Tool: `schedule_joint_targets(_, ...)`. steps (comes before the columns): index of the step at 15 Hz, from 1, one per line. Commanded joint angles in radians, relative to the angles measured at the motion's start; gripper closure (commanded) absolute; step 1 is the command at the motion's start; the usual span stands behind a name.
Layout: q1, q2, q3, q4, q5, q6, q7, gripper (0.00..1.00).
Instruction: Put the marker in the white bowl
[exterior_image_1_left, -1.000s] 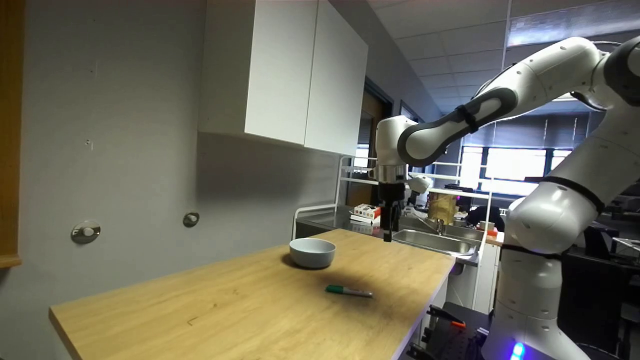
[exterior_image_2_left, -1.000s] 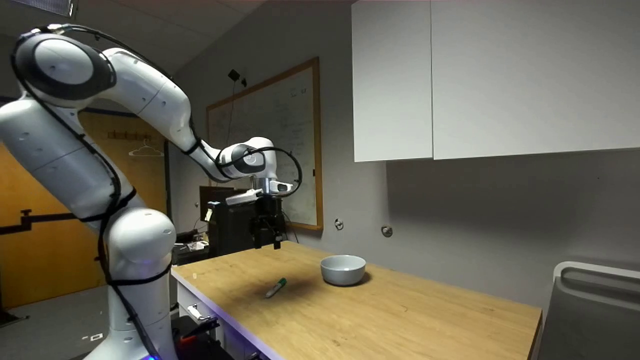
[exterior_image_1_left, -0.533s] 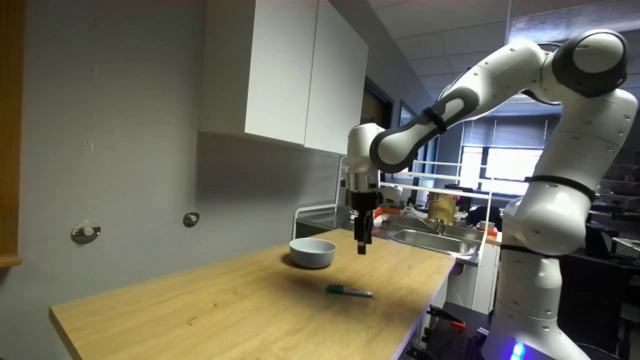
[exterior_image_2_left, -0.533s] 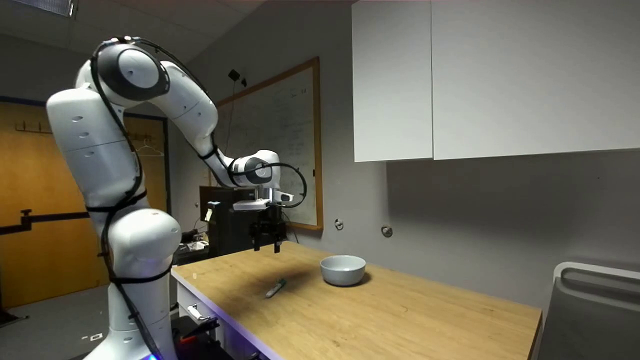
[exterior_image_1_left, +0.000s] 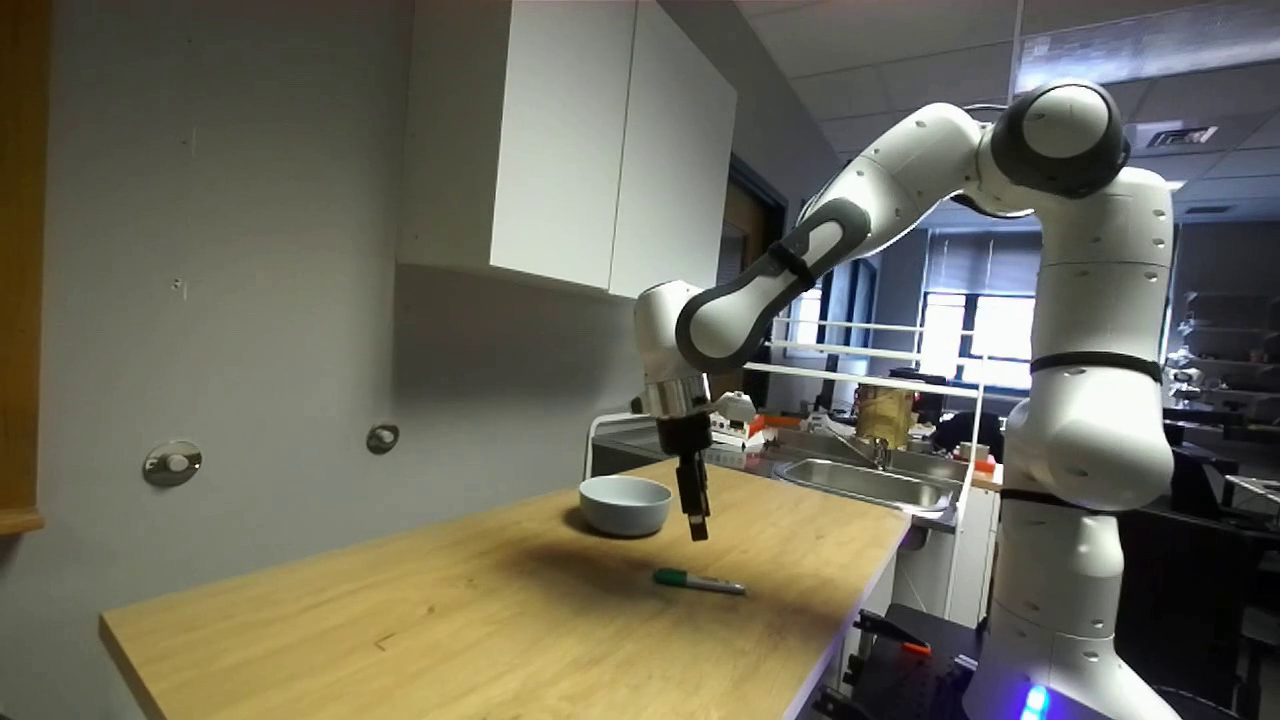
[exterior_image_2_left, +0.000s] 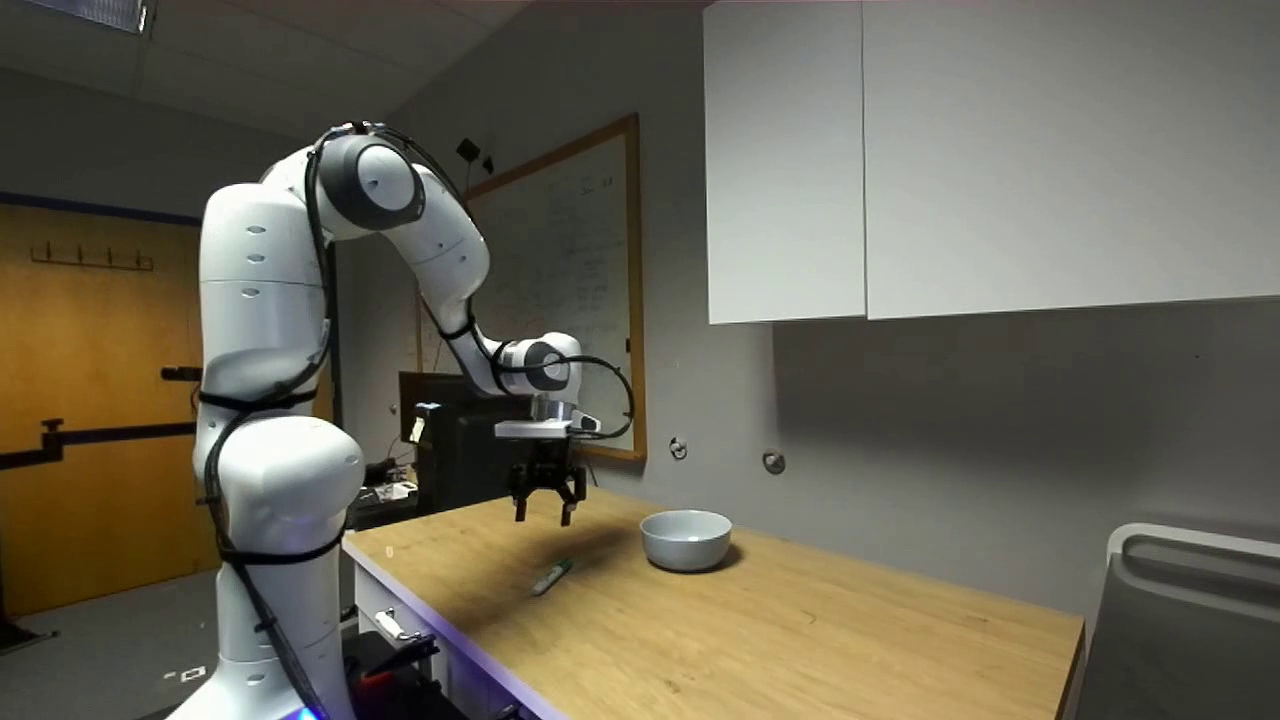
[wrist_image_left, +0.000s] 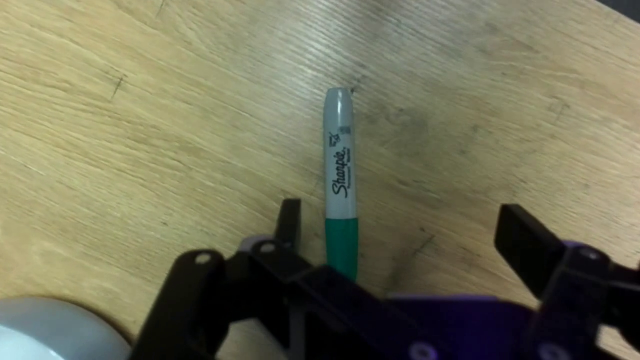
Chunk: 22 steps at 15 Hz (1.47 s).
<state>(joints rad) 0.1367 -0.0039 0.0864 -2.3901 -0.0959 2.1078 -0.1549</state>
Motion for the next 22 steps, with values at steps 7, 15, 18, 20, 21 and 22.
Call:
schedule_joint_targets(7, -0.081, 0.221, -0.017, 0.215, 0.046, -0.135, -0.082, 0.0)
schedule_joint_targets(15, -0.071, 0.222, -0.006, 0.199, 0.125, -0.17, -0.013, 0.0)
schedule_joint_targets(18, -0.061, 0.25, 0.0, 0.21, 0.134, -0.152, 0.018, 0.0)
schedule_joint_targets(20, -0.053, 0.272, 0.004, 0.216, 0.136, -0.137, 0.031, 0.0)
schedule_joint_targets(21, -0.051, 0.285, 0.007, 0.221, 0.139, -0.133, 0.034, 0.0)
schedule_joint_targets(22, -0.047, 0.292, 0.01, 0.222, 0.136, -0.127, 0.039, 0.0)
